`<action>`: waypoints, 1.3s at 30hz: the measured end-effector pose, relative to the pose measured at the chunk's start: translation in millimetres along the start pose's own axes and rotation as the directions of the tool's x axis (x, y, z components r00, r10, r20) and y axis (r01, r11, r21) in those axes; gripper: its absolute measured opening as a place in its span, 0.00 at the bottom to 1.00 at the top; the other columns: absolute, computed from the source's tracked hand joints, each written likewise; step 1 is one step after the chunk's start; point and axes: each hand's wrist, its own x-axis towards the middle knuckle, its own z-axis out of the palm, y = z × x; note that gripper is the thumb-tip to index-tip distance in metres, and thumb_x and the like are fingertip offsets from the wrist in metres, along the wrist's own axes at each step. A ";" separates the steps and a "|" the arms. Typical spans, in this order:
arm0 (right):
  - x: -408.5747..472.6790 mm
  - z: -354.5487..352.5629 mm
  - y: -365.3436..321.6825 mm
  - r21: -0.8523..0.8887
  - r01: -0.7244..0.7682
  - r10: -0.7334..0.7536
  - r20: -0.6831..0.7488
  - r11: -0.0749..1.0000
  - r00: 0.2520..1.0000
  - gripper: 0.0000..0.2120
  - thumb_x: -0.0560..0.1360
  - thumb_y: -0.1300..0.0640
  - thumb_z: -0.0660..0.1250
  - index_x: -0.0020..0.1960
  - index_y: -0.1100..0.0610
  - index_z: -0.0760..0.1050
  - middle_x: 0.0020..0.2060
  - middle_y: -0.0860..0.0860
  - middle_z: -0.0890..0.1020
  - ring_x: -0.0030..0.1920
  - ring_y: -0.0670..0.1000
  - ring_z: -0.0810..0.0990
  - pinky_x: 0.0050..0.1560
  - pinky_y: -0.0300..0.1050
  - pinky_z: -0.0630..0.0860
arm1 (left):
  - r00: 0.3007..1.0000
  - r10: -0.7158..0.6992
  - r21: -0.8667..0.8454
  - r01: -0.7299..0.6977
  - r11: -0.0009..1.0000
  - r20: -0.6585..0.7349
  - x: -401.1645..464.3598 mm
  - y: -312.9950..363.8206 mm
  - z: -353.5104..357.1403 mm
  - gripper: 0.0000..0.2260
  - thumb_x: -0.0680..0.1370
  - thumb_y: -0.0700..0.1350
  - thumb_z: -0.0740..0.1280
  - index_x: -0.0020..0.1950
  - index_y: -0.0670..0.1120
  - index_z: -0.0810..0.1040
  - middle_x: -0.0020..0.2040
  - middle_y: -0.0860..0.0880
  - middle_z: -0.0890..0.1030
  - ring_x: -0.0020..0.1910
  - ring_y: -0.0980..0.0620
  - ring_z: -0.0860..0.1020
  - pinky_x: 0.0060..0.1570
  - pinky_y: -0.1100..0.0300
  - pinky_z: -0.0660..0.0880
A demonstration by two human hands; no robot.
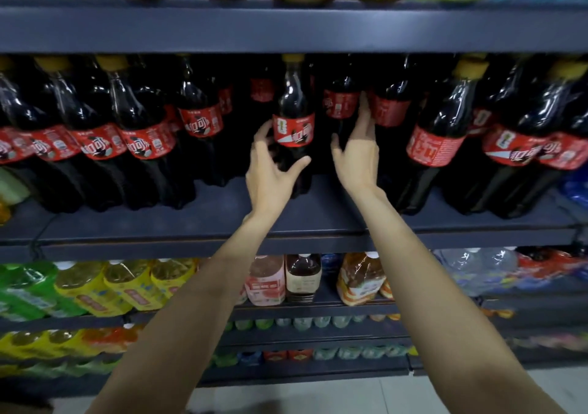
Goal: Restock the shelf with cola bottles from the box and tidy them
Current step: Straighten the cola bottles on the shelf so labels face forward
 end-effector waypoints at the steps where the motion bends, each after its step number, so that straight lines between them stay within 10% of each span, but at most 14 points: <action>1: 4.4 5.4 -1.7 -0.010 -0.009 0.009 -0.002 1.000 1.000 0.38 0.74 0.63 0.65 0.77 0.56 0.49 0.71 0.60 0.64 0.66 0.61 0.71 0.59 0.53 0.73 | 1.000 -0.016 -0.032 0.016 0.999 0.004 -3.4 -0.5 -9.7 0.37 0.68 0.52 0.76 0.72 0.55 0.61 0.60 0.54 0.74 0.57 0.56 0.76 0.55 0.54 0.77; 8: 24.8 19.6 -12.8 -0.129 -0.182 0.189 0.041 0.975 0.981 0.48 0.71 0.62 0.71 0.77 0.44 0.42 0.67 0.59 0.67 0.60 0.62 0.76 0.55 0.57 0.74 | 0.999 -0.038 -0.035 0.038 0.999 -0.010 -19.8 5.7 -71.5 0.37 0.72 0.47 0.74 0.76 0.50 0.58 0.67 0.48 0.71 0.61 0.55 0.72 0.57 0.63 0.74; 15: -22.8 4.7 -18.9 0.107 -0.045 0.038 0.063 0.993 0.997 0.49 0.69 0.60 0.74 0.76 0.44 0.45 0.66 0.54 0.71 0.43 0.53 0.79 0.54 0.47 0.73 | 0.986 0.047 0.116 -0.028 0.993 -0.159 -35.0 -10.3 -116.4 0.36 0.74 0.50 0.71 0.77 0.50 0.55 0.73 0.49 0.67 0.66 0.60 0.68 0.64 0.58 0.71; 22: -27.7 27.6 -43.7 0.411 -0.003 -0.120 0.274 0.912 0.954 0.51 0.68 0.64 0.74 0.76 0.45 0.43 0.60 0.46 0.71 0.57 0.60 0.73 0.57 0.37 0.70 | 0.952 0.192 0.265 -0.127 0.956 -0.238 -29.0 -33.2 -112.6 0.34 0.77 0.53 0.68 0.76 0.45 0.56 0.68 0.52 0.64 0.68 0.58 0.61 0.63 0.42 0.71; 27: -28.2 37.3 -49.7 0.363 0.030 -0.150 0.307 0.931 0.940 0.50 0.69 0.65 0.73 0.76 0.44 0.43 0.65 0.55 0.72 0.57 0.59 0.75 0.62 0.42 0.68 | 0.951 0.177 0.369 -0.075 0.926 -0.252 -19.1 -40.3 -102.8 0.33 0.78 0.49 0.67 0.76 0.40 0.56 0.66 0.38 0.64 0.63 0.40 0.69 0.55 0.44 0.75; 33: -21.4 33.9 -33.4 0.314 0.081 -0.178 0.294 0.946 0.939 0.50 0.70 0.64 0.72 0.75 0.39 0.42 0.72 0.50 0.65 0.57 0.59 0.75 0.62 0.40 0.68 | 0.929 0.169 0.502 0.021 0.865 -0.330 -18.2 -34.3 -94.0 0.33 0.76 0.55 0.68 0.75 0.42 0.61 0.64 0.41 0.71 0.60 0.49 0.68 0.35 0.60 0.73; 39: -18.9 33.8 -31.6 0.346 0.056 -0.153 0.260 0.937 0.954 0.52 0.66 0.61 0.75 0.77 0.49 0.44 0.72 0.49 0.60 0.68 0.45 0.65 0.69 0.42 0.63 | 0.915 0.218 0.470 -0.036 0.882 -0.339 -17.0 -35.8 -94.2 0.29 0.76 0.54 0.68 0.73 0.54 0.59 0.64 0.43 0.69 0.59 0.47 0.72 0.37 0.55 0.79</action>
